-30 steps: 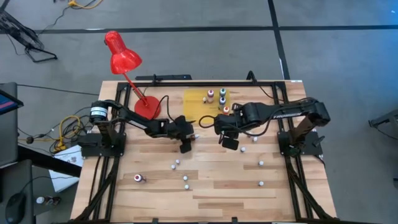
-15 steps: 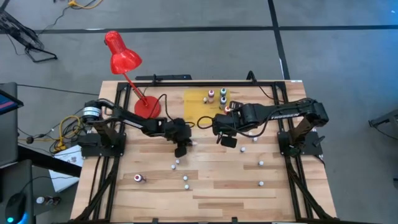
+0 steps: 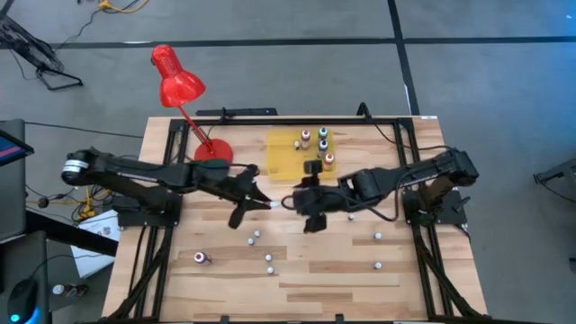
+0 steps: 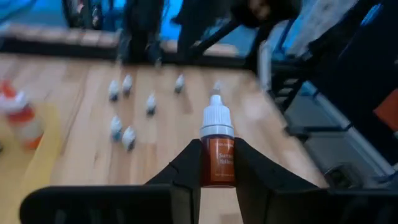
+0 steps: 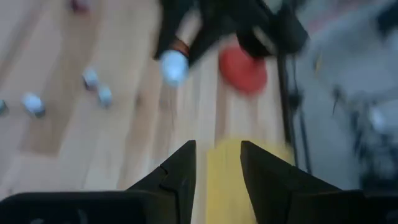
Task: Pick & Place food coloring
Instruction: Put the small orange food coloring bottle into the yellow bin
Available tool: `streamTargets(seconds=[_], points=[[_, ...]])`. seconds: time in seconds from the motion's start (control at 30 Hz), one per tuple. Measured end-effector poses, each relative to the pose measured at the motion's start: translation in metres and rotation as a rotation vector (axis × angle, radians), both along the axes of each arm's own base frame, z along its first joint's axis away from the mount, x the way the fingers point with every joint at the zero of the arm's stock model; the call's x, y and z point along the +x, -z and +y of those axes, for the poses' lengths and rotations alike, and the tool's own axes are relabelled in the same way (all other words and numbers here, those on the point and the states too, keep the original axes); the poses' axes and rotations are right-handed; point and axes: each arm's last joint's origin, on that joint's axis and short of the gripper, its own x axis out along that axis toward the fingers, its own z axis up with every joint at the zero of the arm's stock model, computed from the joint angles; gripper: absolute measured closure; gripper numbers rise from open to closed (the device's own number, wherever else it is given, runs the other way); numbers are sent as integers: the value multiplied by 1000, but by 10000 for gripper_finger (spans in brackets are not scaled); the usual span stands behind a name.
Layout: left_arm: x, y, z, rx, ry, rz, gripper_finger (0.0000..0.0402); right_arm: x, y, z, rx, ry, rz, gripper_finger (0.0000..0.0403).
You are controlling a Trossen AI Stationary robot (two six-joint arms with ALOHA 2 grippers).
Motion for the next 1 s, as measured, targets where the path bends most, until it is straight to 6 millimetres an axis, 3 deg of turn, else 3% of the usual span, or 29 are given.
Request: streamTargets(seconds=[0.23,0.47,1.0], points=[[-17,-20,-16,48,0,-105,341,11,-15,11,-20,-89,-174,284],[-17,-26,-21,78,-7,-169,340,20,-14,17,110,-147,-239,284],[-16,-29,-21,85,-5,-202,339,29,-14,3,308,-169,-269,284]])
